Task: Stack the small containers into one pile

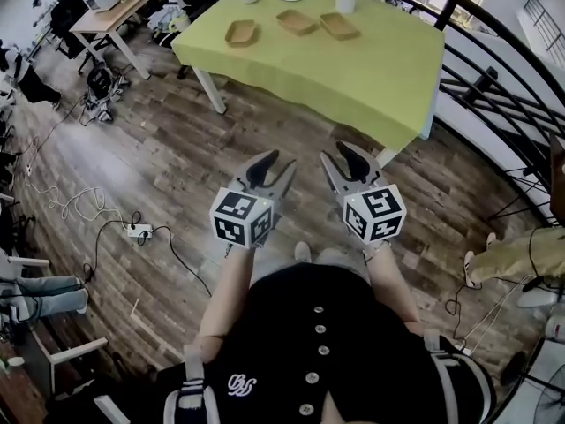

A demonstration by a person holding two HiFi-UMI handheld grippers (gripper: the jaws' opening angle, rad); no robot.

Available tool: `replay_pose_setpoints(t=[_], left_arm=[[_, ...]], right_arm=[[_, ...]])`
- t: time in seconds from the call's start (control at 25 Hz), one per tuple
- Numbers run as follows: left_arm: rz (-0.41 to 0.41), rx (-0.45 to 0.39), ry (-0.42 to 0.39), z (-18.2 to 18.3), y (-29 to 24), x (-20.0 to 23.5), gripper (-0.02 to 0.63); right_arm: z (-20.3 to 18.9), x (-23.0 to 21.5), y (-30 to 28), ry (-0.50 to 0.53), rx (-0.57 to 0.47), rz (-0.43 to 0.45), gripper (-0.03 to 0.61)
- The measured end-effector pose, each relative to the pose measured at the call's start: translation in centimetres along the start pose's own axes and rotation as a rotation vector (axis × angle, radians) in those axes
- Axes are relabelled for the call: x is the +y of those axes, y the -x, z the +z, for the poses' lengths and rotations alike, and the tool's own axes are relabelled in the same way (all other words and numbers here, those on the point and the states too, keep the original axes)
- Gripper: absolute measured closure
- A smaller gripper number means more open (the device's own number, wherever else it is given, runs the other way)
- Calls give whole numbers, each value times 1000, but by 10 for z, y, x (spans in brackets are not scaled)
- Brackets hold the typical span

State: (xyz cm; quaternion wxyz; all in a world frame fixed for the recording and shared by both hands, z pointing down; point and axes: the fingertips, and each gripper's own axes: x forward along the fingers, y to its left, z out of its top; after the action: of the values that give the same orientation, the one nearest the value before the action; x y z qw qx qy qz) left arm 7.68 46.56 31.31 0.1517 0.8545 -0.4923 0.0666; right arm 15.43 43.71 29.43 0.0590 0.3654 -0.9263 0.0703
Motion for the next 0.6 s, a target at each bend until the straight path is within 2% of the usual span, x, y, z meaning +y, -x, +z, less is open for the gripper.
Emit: replay_pose_setpoints(t=[0.32,0.6], left_arm=[[-30,-25,70,3,-39,11,451],[-31,-11,81,-1,-69,53,449]], right_arm=[[-14,-29,-25,-9,54,14,438],[-29,-54,-51,-37,83,-42,440]])
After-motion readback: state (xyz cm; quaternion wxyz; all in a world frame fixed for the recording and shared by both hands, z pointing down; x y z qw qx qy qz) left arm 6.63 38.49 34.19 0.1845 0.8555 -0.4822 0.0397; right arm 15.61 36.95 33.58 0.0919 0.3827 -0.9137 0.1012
